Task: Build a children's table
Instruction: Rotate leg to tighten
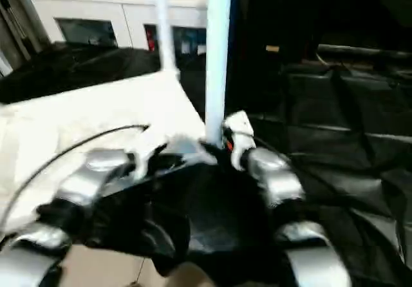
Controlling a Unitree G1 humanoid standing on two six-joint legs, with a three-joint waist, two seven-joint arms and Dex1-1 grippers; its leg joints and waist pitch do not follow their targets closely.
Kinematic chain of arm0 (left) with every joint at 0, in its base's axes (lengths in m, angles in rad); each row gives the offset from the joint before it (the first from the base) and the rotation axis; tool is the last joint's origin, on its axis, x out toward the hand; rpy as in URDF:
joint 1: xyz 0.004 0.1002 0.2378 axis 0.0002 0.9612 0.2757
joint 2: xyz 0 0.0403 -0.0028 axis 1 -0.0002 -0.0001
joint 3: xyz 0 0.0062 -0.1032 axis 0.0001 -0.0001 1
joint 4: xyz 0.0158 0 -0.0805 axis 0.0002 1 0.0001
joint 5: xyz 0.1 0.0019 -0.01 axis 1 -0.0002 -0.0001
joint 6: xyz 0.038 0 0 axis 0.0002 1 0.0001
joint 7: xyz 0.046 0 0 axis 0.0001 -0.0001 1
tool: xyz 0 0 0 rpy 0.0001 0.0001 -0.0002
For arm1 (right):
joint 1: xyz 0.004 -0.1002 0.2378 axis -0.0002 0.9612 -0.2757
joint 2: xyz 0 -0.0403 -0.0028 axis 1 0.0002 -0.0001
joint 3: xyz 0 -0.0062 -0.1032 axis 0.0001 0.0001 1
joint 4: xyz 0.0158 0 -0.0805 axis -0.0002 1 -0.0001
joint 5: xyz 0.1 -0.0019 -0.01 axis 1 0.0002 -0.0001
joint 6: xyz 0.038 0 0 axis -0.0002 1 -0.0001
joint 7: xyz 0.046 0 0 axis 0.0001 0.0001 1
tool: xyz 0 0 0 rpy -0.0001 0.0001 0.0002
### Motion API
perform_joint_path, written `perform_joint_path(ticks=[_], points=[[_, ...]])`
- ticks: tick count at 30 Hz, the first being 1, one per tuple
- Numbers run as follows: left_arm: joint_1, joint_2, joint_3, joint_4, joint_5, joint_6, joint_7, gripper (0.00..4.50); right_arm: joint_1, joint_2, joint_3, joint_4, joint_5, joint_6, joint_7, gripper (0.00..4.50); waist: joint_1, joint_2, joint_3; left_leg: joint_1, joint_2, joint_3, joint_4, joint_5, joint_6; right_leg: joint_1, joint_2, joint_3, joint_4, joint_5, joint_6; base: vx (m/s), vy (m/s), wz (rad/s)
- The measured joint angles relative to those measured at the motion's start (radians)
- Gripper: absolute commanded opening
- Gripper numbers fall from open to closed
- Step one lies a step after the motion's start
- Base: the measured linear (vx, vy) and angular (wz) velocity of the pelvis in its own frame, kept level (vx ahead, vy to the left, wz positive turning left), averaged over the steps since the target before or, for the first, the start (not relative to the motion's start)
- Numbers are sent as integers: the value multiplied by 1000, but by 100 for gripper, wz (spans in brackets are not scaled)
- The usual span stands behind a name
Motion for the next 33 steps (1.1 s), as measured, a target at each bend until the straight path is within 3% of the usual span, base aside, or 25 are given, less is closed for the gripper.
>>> perform_joint_path(ticks=[1,3,10,16,20,27,33], points=[[-1,-8,3,0,6,3,15,0,-6,10,-4,14,-1,-13,-28,265,0,1,-1,0,0,0,0,0,0,0,0,0,0,0,0,0,0,0],[-1,-16,9,0,12,5,29,0,-16,26,-15,36,-2,-30,-64,335,-1,2,-1,0,0,0,0,0,0,0,0,0,0,0,-1,0,0,0],[-1,-17,11,-5,13,5,26,0,-22,36,-22,49,-4,-55,-53,384,-1,2,-1,-1,0,1,-3,0,0,0,0,-1,-1,1,-2,0,0,0],[9,6,11,-30,8,4,-30,0,-21,-14,2,49,-4,-75,89,384,0,1,0,-3,0,1,-5,0,0,-3,0,-2,-1,1,-1,0,0,0],[48,62,8,-80,-38,-22,-155,0,11,-96,51,1,4,-101,314,384,3,1,0,-6,1,1,-5,0,0,-10,1,-5,0,0,-2,0,0,0],[68,127,-25,-116,-69,-49,-336,0,49,-192,122,-81,22,-101,617,384,25,-1,2,-9,2,2,0,0,1,-11,0,-5,0,1,-3,0,0,0],[81,170,-31,-130,-91,-56,-422,0,60,-221,157,-115,35,-102,726,384,26,-1,3,-9,2,1,0,0,1,-11,0,-5,1,1,-3,0,0,0]])
